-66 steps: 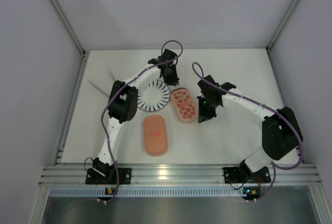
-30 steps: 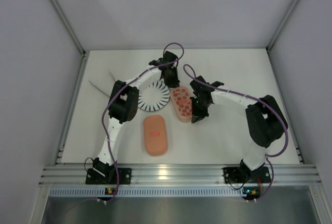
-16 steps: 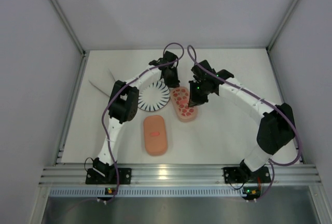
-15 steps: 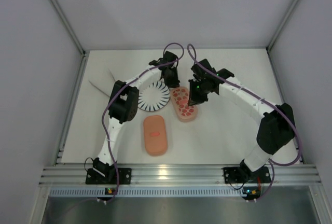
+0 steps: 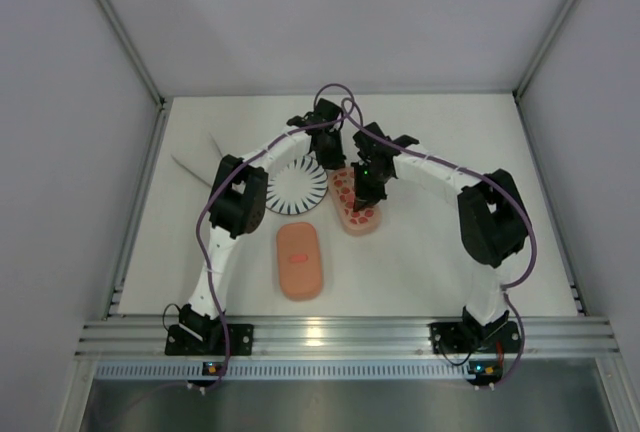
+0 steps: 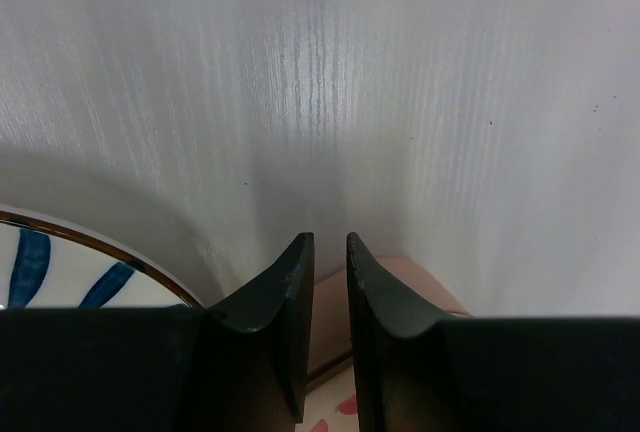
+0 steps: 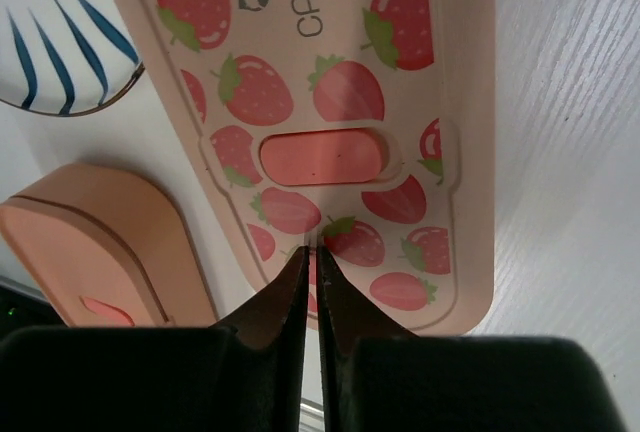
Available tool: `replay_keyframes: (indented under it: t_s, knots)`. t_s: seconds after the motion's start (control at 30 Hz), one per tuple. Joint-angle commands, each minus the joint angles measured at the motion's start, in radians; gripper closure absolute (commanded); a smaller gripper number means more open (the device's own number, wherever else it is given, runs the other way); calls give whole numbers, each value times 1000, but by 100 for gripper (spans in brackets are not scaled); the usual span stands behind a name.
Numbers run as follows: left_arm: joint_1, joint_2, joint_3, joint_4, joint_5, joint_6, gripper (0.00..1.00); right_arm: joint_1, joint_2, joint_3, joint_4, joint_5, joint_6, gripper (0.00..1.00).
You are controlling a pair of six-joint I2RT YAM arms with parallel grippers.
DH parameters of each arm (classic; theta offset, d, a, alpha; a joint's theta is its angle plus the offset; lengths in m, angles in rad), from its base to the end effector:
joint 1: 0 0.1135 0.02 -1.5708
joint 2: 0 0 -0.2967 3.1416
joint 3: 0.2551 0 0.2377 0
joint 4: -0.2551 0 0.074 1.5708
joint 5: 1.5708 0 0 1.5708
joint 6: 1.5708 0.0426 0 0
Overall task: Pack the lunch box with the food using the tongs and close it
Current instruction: Close the box lid on the packing box.
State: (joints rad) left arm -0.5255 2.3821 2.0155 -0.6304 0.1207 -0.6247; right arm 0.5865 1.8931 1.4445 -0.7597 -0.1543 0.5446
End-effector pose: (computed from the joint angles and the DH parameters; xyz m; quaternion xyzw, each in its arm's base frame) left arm 0.4598 -0.2726 0.1937 -0.0304 0.9570 -0.2022 0.2056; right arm 0.3199 0.2204 0.2407 -0.0344 0.9802 0.1603 0.1111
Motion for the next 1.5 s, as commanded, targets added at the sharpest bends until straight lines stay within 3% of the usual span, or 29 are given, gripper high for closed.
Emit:
replay_keyframes:
  t_s: [0.0,0.43,0.83,1.03,1.23,1.47]
  knots:
    - [-2,5,0,1,-7,19,75,18,27,-27,59,5,0,94]
    - [1,-29,5,9,-71,29,73,16,52,-42,51,21,5,94]
    - [45,-219,-12,146,-240,63,68,16,55,-62,49,30,3,95]
    - [45,-314,-14,91,-293,68,67,16,55,-58,49,32,3,95]
    - [6,-417,-188,69,-280,65,70,16,55,-53,45,35,11,94]
    - [-74,-428,-317,41,-233,75,71,16,55,-53,39,47,18,95]
